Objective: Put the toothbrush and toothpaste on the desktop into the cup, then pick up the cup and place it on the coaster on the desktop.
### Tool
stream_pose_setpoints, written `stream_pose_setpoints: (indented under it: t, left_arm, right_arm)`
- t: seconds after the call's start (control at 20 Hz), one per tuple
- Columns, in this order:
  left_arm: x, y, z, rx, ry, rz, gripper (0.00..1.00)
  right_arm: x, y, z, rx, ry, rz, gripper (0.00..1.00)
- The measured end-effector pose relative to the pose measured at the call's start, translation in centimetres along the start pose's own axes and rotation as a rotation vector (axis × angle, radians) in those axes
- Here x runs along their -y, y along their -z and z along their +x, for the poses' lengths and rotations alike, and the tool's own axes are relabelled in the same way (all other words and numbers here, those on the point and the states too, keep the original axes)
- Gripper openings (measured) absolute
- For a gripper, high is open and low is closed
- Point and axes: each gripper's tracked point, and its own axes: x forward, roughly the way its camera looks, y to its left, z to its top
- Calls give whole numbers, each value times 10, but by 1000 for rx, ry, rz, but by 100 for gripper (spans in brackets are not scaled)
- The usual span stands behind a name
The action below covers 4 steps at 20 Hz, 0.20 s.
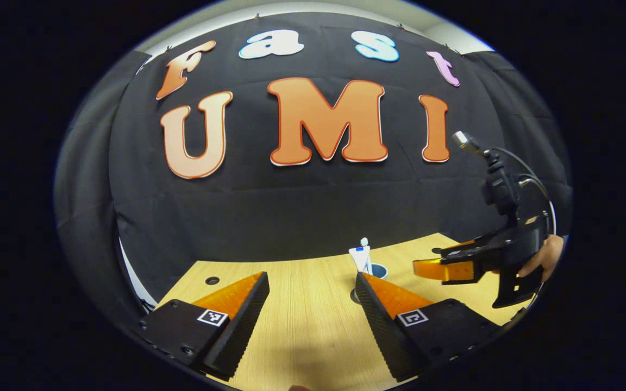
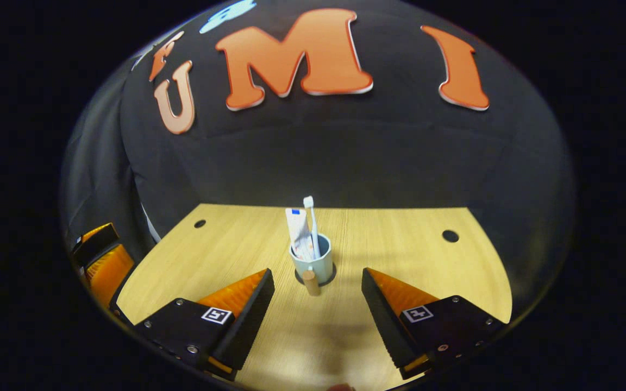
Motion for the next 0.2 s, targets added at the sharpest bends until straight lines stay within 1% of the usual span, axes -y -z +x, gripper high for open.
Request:
stream_pose_setpoints:
  t: [0.1,0.2]
  left_arm:
    - [12,-13,-18,39,-13,-5,97]
    - [24,-22,-38,53,-28,-17,96]
  right_arm:
    - [10,-22,-40,105,16,-9,98]
    - [13,-33,-79,181,14,-9,98]
